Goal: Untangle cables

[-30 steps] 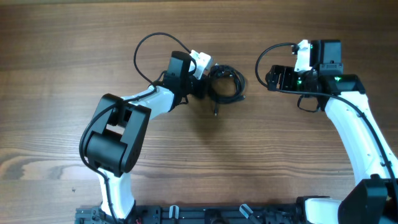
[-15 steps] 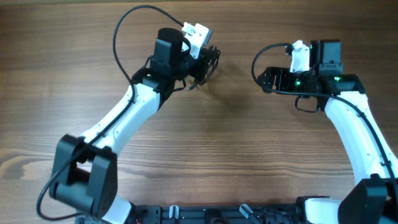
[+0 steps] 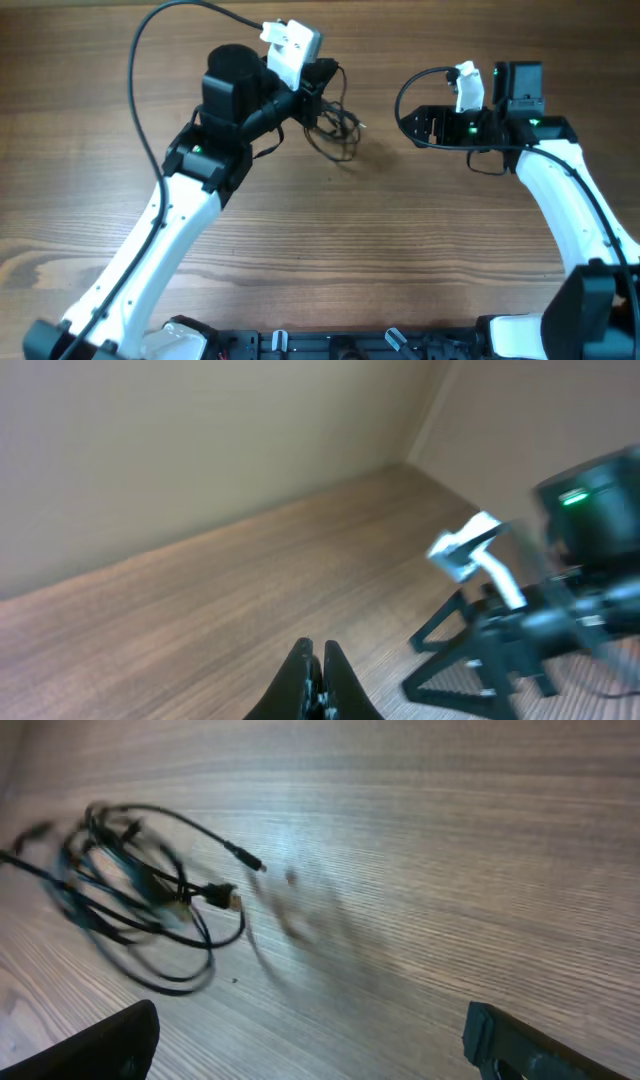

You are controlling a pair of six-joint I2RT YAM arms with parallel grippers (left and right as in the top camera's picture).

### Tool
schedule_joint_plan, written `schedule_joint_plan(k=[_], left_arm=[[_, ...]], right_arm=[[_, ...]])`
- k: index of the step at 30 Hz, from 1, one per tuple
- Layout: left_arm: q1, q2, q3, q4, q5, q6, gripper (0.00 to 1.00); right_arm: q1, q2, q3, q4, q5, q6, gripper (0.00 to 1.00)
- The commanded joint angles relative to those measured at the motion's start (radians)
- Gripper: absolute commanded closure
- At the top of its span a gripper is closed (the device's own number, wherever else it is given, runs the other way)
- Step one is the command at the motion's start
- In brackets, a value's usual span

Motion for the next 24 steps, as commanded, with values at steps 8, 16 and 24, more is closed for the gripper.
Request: schedule_joint_plan(k=[8,16,24], left_arm=[[0.003,-0.148,0.014,-0.001,-0.026,-0.040,0.96],[0.004,-0.154,0.015,-0.016,-0.051,-0.047,0.96],[0.005,-0.154,0.015,-0.023,-0.067,-0.047,0.96]], right_arm=[[0.177,0.121,-0.013,0.065,-0.183,-0.127,0.00],[0.296,0.121,-0.013,0.124,-0.210,-0.151,0.00],[0.295,0.121,-0.013,0.144,-0.191,-0.153,0.00]])
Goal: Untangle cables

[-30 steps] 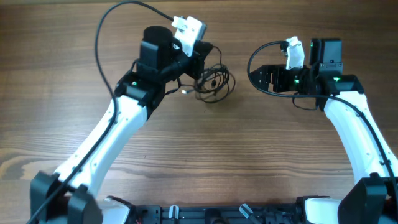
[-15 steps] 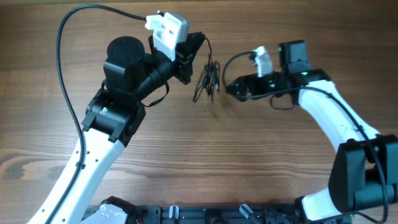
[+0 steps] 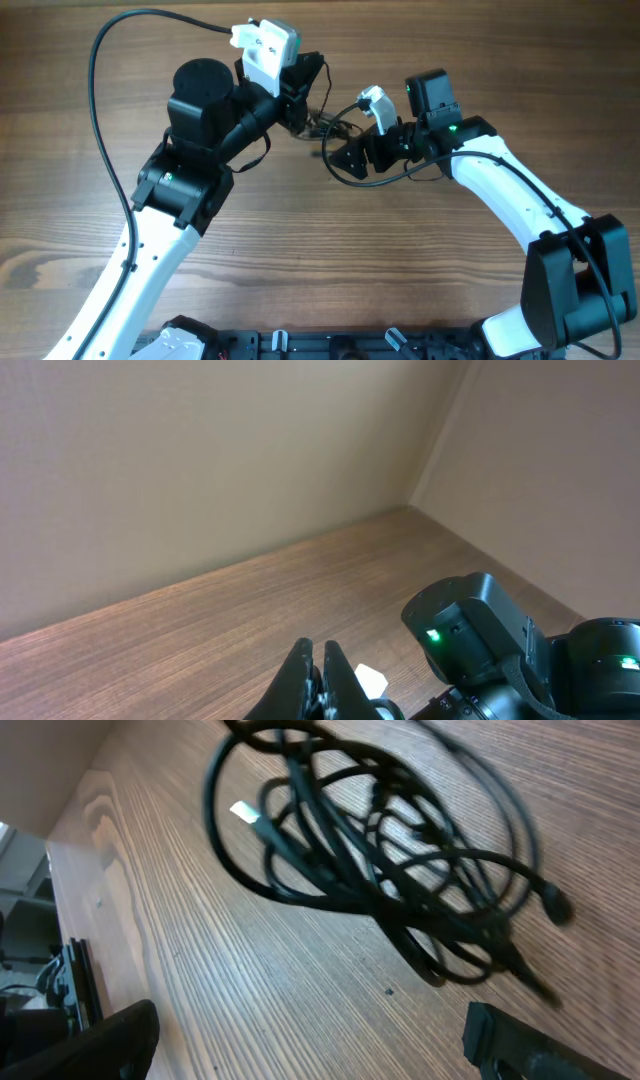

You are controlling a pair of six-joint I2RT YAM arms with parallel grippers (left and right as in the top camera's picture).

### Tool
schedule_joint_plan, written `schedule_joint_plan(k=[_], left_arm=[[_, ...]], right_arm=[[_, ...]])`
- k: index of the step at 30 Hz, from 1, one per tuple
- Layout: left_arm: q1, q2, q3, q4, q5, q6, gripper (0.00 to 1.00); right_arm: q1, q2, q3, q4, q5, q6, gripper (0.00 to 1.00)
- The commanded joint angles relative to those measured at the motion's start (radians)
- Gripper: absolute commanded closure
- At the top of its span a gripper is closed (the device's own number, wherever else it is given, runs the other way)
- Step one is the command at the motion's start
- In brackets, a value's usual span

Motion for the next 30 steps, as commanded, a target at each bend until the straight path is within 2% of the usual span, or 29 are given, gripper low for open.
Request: schedule_joint_plan(k=[1,4,13,19,23,24,26,27,28,29,30], left_arm=[[0.003,-0.024,0.015,0.011,-0.011,-0.010,0.96],[0.004,-0.029,0.026,0.008,-0.010,-0.010,0.96],[0.004,-0.037,0.061,-0.002,-0.010,-0.009,0.96],[0.004,-0.041,0.061,-0.001,-0.010,-0.009,0.96],[0.004,-0.042,0.077,-0.001,-0.010,-0.009,0.96],[0.004,-0.042,0.084,-0.001,-0.010,-0.009,0.96],[0.004,-0.042,0.093,-0.002,-0.010,-0.005,0.96],[0.004,-0.042,0.093,-0.001,-0.013,-0.005,0.96],[0.004,-0.042,0.093,-0.005,-0.013,-0.002,0.96],[0.004,-0.042,0.093,-0.008,-0.014,-0.002,0.96],[0.004,-0.041,0.093,-0.013,-0.024,-0.002,0.96]], right_arm=[[0.002,0.009,-0.007,0.017,0.003,-0.025,0.00],[0.002,0.010,-0.007,0.028,0.012,-0.079,0.00],[0.002,0.011,-0.007,0.077,0.072,-0.076,0.01],[0.002,0.041,-0.007,0.110,0.071,-0.076,0.19],[0.002,0.089,-0.007,0.128,0.071,-0.076,0.19],[0.002,0.095,-0.007,0.128,0.071,-0.075,0.23],[0.002,0.106,-0.007,0.132,0.071,-0.076,0.40],[0.002,0.110,-0.007,0.136,0.076,-0.076,0.59],[0.002,0.110,-0.007,0.140,0.084,-0.076,0.86],[0.002,0.110,-0.007,0.143,0.086,-0.075,0.96],[0.001,0.110,-0.007,0.144,0.086,-0.075,0.96]])
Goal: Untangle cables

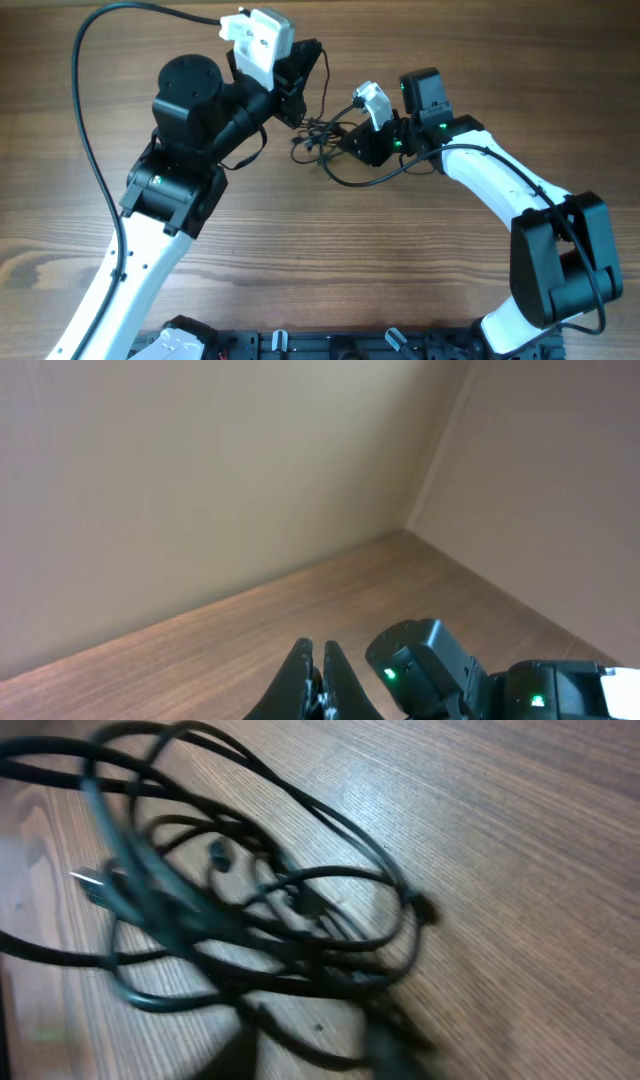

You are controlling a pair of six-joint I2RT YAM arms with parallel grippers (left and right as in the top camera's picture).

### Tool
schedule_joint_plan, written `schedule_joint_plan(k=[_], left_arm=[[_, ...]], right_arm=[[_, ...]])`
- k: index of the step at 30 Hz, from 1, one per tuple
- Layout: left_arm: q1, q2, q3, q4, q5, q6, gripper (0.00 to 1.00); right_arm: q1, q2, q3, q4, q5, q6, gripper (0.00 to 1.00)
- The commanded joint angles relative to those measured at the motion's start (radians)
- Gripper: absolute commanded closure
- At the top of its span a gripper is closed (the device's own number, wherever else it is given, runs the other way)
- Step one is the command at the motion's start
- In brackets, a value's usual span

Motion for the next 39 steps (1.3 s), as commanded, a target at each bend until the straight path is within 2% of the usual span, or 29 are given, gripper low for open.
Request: schedule_joint_plan(k=[1,8,11,12,16,20,24,32,39], left_arm=[[0.004,-0.023,0.033,-0.008,-0.035,-0.002,0.96],[0.010,-0.021,0.033,-0.064,-0.154,0.055,0.96],[0.045,-0.016,0.033,-0.102,-0.160,0.055,0.96],[0.063,-0.010,0.033,-0.123,-0.160,0.054,0.96],[0.111,0.014,0.033,-0.168,-0.160,0.054,0.96],[0.171,0.033,0.033,-0.182,-0.169,0.057,0.96],[0.307,0.032,0.033,-0.176,-0.241,0.088,0.96],[0.566,0.032,0.033,-0.179,-0.213,0.065,0.96],[0.716,0.032,0.033,-0.155,-0.200,-0.007,0.96]], right_arm=[[0.001,0.021,-0.007,0.010,0.012,-0.002,0.96],[-0.033,0.014,-0.006,-0.023,0.148,0.113,0.96],[-0.069,-0.016,-0.006,-0.037,0.298,0.311,0.96],[-0.089,-0.036,-0.006,-0.048,0.311,0.335,0.96],[-0.150,-0.103,-0.002,-0.116,0.355,0.351,0.96],[-0.223,-0.187,0.006,-0.233,0.558,0.401,0.96],[-0.351,-0.258,0.006,-0.332,0.712,0.445,0.96],[-0.642,-0.272,0.006,-0.414,0.719,0.539,0.96],[-0.816,-0.272,0.006,-0.445,0.734,0.586,0.96]])
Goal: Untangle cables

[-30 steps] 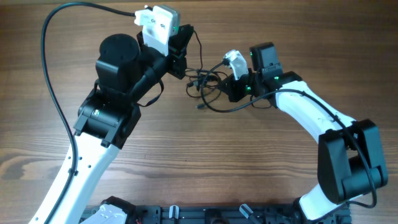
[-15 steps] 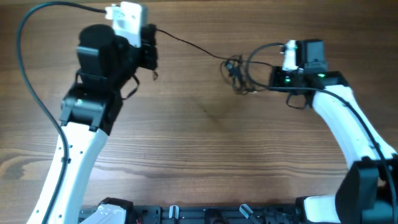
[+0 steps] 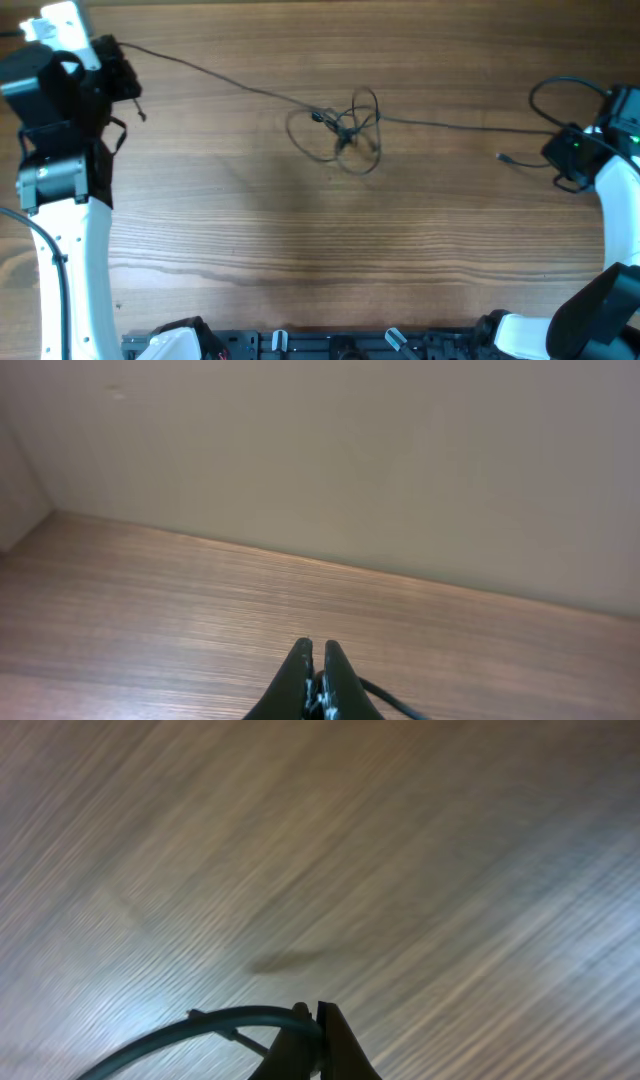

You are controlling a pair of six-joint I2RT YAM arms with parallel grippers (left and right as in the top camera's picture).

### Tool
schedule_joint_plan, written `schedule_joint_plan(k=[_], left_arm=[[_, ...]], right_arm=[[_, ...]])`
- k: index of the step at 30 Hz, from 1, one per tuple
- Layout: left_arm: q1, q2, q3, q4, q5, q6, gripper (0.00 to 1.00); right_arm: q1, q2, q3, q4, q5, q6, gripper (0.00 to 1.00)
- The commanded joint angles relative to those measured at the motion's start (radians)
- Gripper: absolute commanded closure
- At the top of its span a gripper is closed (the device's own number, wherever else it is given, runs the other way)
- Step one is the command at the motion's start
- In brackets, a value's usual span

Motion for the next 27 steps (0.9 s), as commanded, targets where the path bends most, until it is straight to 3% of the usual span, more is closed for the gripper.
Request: schedule_joint_plan(k=[1,5,12,19,22,25,27], left_arm=[[0.100,-0.008,0.026,0.031,-0.012,-0.072,0.96],[0.163,-0.007,0.026,0.024,0.103,-0.103,0.96],[0.144,-0.006,0.026,-0.018,0.296,-0.103,0.96],[-0.006,0.002,0.026,-0.091,0.314,-0.102,0.96],[-0.117,0.007,0.026,-0.094,0.314,-0.103,0.96],[-0.198,0.026,0.025,-0.102,0.314,-0.103,0.83],[-0.239,0.043,0.025,-0.106,0.314,-0.103,0.65]], right_arm=[[-0.075,-0.020,0.006,-0.003,0.047,0.042,0.96],[-0.093,-0.020,0.006,-0.005,0.042,0.054,0.96],[-0.042,-0.020,0.006,-0.001,-0.091,0.025,0.96],[0.164,-0.020,0.006,0.053,-0.103,-0.009,0.96],[0.263,-0.020,0.006,0.142,-0.196,-0.113,0.96],[0.320,-0.020,0.006,0.188,-0.195,-0.130,0.96],[0.339,-0.020,0.006,0.198,-0.194,-0.130,0.96]])
